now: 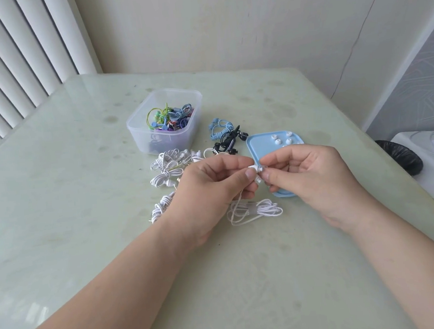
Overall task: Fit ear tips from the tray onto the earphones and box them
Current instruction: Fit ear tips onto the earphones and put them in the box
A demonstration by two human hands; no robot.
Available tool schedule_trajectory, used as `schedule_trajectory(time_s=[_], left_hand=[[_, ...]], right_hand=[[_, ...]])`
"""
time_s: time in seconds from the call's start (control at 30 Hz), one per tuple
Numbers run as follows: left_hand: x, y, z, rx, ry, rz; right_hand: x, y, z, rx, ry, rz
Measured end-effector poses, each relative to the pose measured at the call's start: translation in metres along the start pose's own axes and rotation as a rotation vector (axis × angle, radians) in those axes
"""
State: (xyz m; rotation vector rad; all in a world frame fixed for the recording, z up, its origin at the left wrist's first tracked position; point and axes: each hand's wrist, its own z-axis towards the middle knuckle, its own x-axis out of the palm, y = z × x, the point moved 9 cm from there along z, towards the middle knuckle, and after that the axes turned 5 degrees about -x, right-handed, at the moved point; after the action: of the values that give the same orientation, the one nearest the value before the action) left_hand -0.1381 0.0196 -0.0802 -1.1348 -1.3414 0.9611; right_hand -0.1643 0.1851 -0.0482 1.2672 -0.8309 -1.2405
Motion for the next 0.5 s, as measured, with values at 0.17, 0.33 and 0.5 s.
schedule_trajectory(time_s=[0.17,0.33,0.5], left_hand=[[-0.0015,0.0003,-0.0002,0.016,-0.028,0.030],[-0.0023,0.0009,0.0007,0.023,-0.025,0.037],[-0.0014,0.0012,0.0014,0.015,0.022,0.033]], right_hand=[[0.0026,0.0045,-0.0008,-0.034,0.019,-0.010],[0.0045,0.0081,-0.0004,-0.069,0.049,0.027],[0.0078,0.0087,0.0017,-0.084,0.097,0.103]])
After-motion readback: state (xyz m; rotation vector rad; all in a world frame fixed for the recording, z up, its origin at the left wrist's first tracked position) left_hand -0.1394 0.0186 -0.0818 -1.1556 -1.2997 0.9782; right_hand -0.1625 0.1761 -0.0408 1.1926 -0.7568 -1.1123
